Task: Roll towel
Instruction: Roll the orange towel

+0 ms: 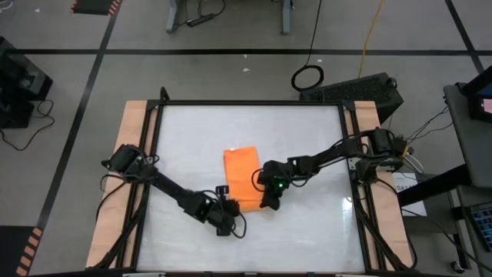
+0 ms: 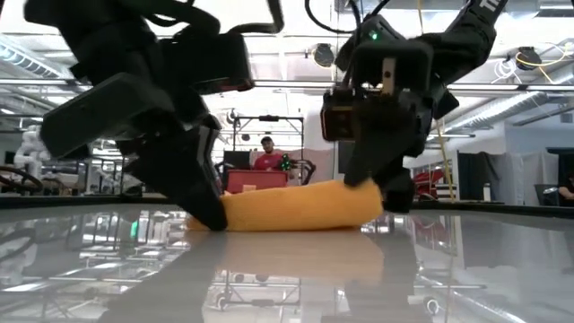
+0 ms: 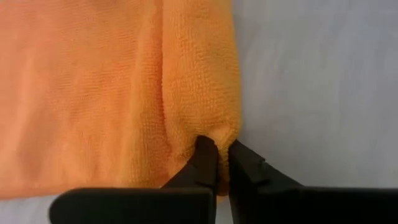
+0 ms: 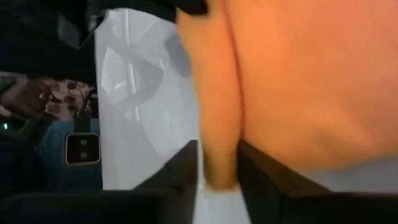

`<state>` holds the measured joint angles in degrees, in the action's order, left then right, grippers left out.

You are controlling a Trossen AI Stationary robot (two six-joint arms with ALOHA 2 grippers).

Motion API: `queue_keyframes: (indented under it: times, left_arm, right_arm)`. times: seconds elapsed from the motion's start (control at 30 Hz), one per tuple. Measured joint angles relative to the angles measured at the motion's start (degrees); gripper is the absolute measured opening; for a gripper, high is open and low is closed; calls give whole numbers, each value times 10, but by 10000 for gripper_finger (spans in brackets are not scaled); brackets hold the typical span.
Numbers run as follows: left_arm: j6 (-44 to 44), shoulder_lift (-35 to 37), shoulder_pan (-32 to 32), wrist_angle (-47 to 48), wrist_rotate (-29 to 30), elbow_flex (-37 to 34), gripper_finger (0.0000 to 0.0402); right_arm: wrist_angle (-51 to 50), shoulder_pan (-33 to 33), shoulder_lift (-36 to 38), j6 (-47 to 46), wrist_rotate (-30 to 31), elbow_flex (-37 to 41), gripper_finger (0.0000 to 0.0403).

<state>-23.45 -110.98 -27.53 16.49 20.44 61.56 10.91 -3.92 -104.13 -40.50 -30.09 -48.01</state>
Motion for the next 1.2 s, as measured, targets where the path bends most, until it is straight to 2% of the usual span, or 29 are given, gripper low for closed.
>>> queue_keyframes:
  times: [0.17, 0.3, 0.47, 0.6, 0.73, 1.0, 1.07, 1.2]
  left_arm:
    - [4, -1, 12, -50, -72, 0, 10]
    - [3, -2, 25, -83, -142, 0, 10]
    - [2, -2, 46, -107, -214, 0, 10]
    - [3, -3, 67, -121, -275, -1, 10]
    - [3, -4, 90, -126, -331, -1, 10]
    - [24, -5, 134, -127, -431, -2, 10]
    - [29, -5, 143, -126, -443, -2, 10]
    - [35, -5, 163, -125, -464, -2, 10]
  right_arm:
    - [-34, 0, 43, 80, 4, 0, 185]
    - [-88, -6, 87, 153, 37, 0, 219]
    - [-144, -39, 130, 267, 85, 0, 215]
    - [-151, -87, 145, 337, 115, 0, 202]
    - [-151, -149, 145, 386, 171, 0, 195]
    - [-136, -251, 142, 450, 371, 0, 194]
    - [-125, -261, 138, 457, 398, 0, 194]
    - [-112, -267, 115, 457, 404, 0, 194]
